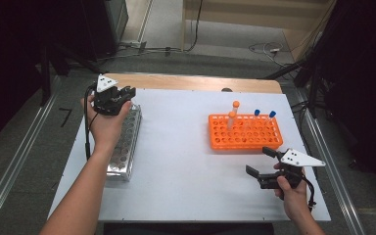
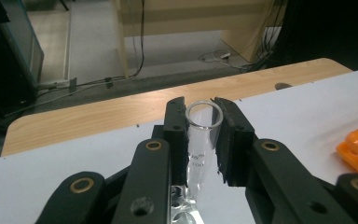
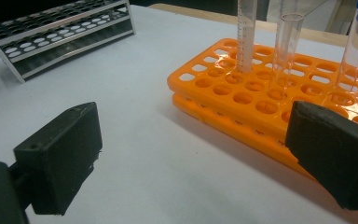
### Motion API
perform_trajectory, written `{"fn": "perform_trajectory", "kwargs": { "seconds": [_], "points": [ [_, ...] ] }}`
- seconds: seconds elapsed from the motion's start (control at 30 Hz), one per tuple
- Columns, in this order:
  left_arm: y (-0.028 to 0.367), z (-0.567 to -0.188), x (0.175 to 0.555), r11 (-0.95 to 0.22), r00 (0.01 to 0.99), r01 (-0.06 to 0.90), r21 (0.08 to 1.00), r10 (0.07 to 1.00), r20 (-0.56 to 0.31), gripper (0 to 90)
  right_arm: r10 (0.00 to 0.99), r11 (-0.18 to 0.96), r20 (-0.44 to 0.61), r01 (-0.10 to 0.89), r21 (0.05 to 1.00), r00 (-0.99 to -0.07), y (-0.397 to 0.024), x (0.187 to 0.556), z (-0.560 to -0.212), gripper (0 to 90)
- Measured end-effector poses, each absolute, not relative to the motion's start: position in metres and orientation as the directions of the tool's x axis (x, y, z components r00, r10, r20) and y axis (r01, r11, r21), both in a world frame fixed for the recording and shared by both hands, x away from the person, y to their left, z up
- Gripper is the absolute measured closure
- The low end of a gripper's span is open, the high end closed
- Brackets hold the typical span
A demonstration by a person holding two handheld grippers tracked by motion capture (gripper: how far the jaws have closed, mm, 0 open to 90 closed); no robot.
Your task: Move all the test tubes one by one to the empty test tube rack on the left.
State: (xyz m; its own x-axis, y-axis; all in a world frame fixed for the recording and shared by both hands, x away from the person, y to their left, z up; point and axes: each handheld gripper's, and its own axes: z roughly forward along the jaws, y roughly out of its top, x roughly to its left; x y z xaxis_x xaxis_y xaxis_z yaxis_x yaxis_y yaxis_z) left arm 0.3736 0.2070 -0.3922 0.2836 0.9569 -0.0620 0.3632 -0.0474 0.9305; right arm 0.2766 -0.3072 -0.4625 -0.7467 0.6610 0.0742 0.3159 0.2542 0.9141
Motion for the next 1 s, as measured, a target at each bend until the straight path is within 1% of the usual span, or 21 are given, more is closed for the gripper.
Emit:
{"fn": "perform_trajectory", "kwargs": {
  "seconds": [0.2,0.43,0.83,1.0],
  "points": [
    [0.208,-0.399,0.380,-0.044,0.269,0.382,0.923,0.961,-0.066,75.9,0.662,0.247,0.085,0.324,0.913,-0.745,-0.308,0.277,-0.462,2.6],
    [0.209,-0.406,0.386,-0.067,0.254,0.412,0.909,0.966,-0.044,75.9,0.663,0.245,0.087,0.325,0.914,-0.744,-0.309,0.277,-0.463,2.5],
    [0.208,-0.421,0.396,-0.072,0.262,0.476,0.876,0.963,-0.063,75.9,0.665,0.248,0.086,0.329,0.911,-0.741,-0.309,0.278,-0.463,2.5],
    [0.209,-0.426,0.400,-0.063,0.262,0.505,0.861,0.962,-0.084,75.8,0.667,0.250,0.086,0.331,0.910,-0.740,-0.309,0.278,-0.464,2.5]
  ]
}}
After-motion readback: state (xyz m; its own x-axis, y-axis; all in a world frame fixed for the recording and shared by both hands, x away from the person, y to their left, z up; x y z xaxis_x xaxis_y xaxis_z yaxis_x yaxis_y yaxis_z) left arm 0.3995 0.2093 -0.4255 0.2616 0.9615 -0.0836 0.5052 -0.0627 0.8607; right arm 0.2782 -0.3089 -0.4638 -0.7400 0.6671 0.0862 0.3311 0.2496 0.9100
